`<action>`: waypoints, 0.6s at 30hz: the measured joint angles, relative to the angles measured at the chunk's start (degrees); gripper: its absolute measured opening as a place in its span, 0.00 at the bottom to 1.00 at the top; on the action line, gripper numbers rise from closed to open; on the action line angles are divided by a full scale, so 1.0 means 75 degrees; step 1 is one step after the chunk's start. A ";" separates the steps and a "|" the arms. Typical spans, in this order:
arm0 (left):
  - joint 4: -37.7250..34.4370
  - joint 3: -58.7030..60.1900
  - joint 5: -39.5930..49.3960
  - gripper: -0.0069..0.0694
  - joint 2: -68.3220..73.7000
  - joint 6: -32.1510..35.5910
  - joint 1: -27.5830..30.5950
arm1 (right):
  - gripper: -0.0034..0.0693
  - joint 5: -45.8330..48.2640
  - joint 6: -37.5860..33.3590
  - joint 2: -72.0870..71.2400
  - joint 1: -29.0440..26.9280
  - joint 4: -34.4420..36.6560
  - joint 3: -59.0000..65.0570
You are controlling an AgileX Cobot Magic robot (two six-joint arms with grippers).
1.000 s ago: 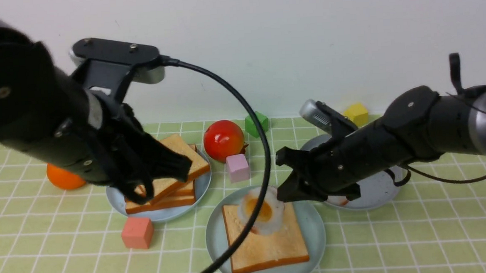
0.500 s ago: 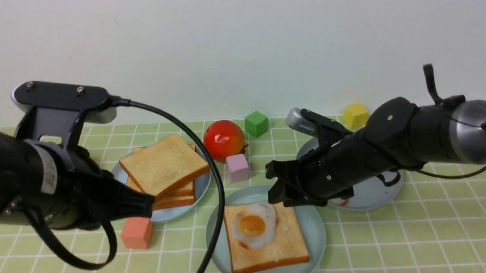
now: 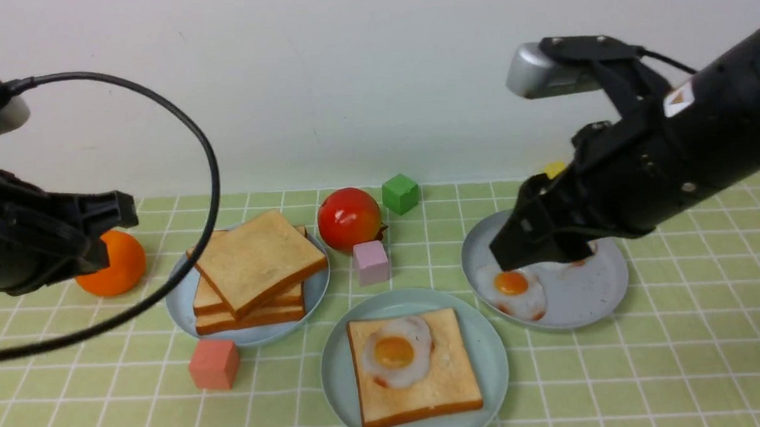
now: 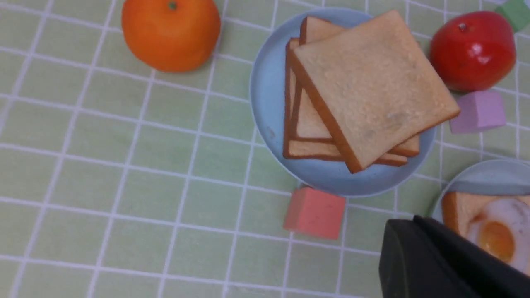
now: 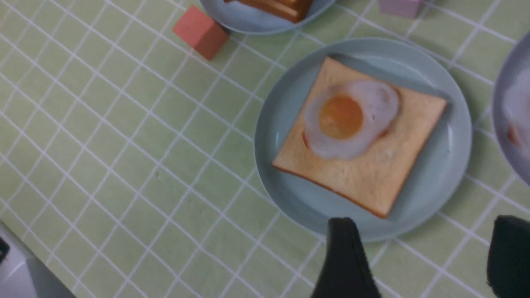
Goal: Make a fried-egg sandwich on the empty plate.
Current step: Use the left arm to grab a slice of bread
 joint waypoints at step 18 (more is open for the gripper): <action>-0.4936 -0.1949 0.0300 0.55 0.3956 0.3429 0.1785 | 0.68 0.0322 -0.0113 -0.1421 0.0000 -0.0167 0.1149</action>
